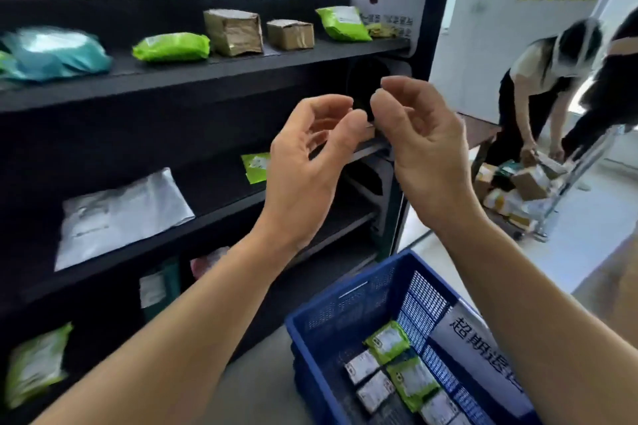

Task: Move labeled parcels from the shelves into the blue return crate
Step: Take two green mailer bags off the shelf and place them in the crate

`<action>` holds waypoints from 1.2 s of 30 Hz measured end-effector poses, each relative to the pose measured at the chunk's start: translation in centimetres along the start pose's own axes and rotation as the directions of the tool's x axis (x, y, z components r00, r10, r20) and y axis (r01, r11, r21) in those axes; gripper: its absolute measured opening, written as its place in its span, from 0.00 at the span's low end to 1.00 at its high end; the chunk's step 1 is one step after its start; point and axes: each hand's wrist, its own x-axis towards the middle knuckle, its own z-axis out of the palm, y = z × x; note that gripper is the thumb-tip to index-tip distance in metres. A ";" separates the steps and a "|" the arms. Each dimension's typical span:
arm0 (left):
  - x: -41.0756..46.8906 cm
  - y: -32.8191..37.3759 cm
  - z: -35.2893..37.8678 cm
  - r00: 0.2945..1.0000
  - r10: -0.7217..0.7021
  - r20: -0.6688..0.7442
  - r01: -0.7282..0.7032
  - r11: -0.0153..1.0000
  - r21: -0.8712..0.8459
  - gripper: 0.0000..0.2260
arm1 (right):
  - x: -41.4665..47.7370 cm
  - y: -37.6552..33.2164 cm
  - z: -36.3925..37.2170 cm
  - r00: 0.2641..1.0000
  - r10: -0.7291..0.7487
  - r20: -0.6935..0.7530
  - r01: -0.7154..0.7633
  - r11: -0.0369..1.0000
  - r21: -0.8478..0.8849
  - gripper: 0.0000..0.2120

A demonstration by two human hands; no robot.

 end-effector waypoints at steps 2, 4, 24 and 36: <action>-1.4 1.2 -2.1 0.998 0.001 -0.065 0.002 0.999 0.051 0.05 | -0.8 -0.6 1.8 0.998 0.005 0.064 -0.007 1.000 0.020 0.10; -3.5 2.7 -4.8 0.986 0.006 -0.165 0.014 0.993 0.121 0.05 | -2.1 -1.5 4.4 0.988 0.011 0.151 -0.023 0.996 0.084 0.10; -18.0 13.6 -30.6 0.739 0.213 -0.639 0.206 0.832 0.515 0.07 | -15.3 -11.2 30.8 0.735 -0.093 0.672 -0.192 0.922 0.338 0.10; -23.9 13.8 -46.8 0.659 0.147 -0.738 0.390 0.771 0.503 0.06 | -23.6 -11.6 46.9 0.631 -0.031 0.775 -0.273 0.927 0.259 0.15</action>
